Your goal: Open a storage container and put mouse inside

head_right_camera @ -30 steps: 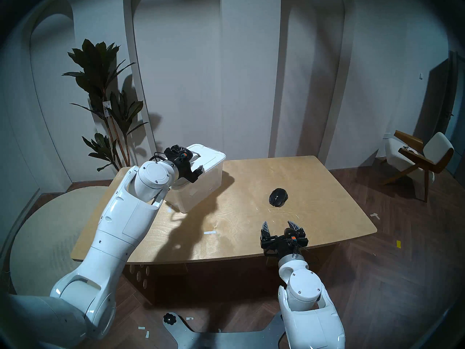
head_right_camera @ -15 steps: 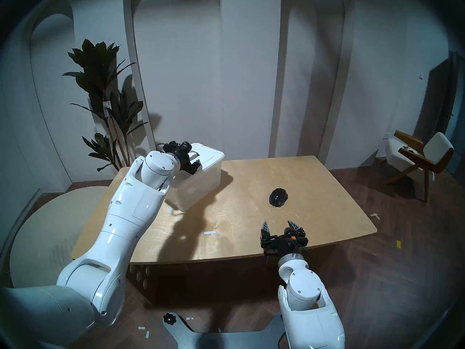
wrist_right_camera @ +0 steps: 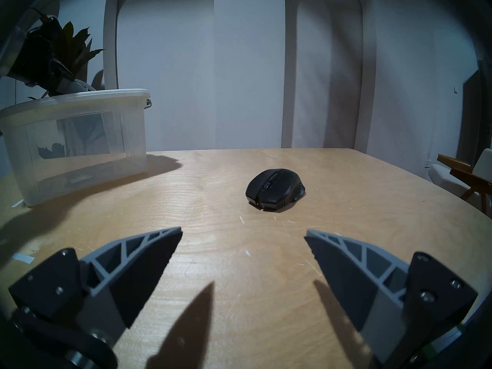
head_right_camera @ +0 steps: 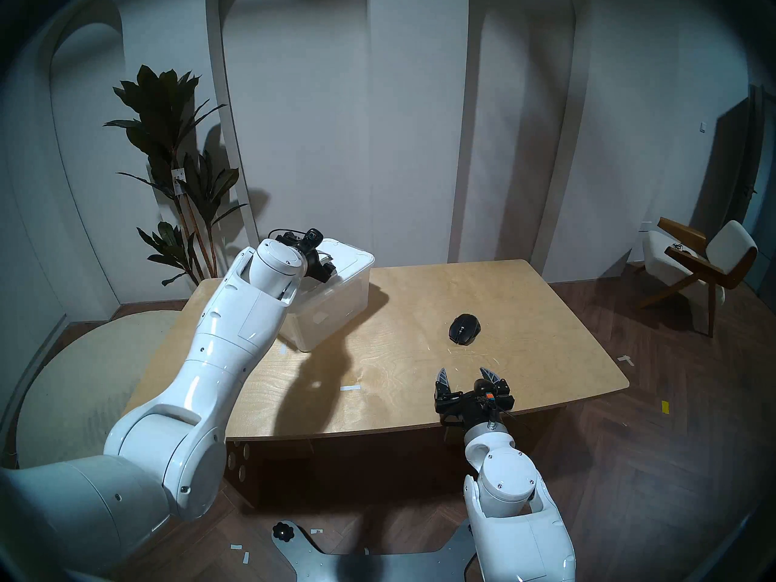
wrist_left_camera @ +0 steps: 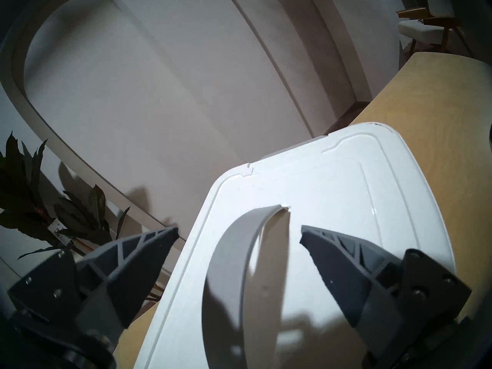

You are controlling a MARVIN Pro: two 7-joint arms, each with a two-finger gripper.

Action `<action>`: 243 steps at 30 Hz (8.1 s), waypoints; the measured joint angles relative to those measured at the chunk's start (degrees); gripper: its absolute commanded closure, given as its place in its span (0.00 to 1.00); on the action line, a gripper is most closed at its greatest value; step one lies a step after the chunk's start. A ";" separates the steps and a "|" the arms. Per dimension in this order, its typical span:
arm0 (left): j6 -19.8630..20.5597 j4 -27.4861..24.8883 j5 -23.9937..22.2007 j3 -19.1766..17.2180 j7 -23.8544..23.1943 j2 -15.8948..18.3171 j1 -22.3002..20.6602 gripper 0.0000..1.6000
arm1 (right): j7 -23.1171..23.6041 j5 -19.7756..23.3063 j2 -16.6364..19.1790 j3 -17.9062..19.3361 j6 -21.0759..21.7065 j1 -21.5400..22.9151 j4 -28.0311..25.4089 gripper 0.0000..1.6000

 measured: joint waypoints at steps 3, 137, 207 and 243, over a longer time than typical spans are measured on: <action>0.47 2.49 0.25 -0.50 0.61 -0.58 -1.48 1.00 | 0.00 0.00 0.00 0.00 0.00 0.00 -0.02 0.00; -32.51 -7.76 -12.88 -22.51 15.92 5.07 18.97 0.00 | -0.01 0.01 0.00 -0.02 0.00 -0.88 -1.73 0.00; -14.94 -29.74 -18.06 -24.90 3.55 5.53 31.65 0.00 | -23.87 3.18 -1.99 -8.65 4.32 14.83 12.56 0.00; -14.94 -29.73 -18.98 -24.42 4.14 6.14 31.71 0.00 | -50.82 21.70 -7.81 -11.42 6.98 35.13 31.68 0.00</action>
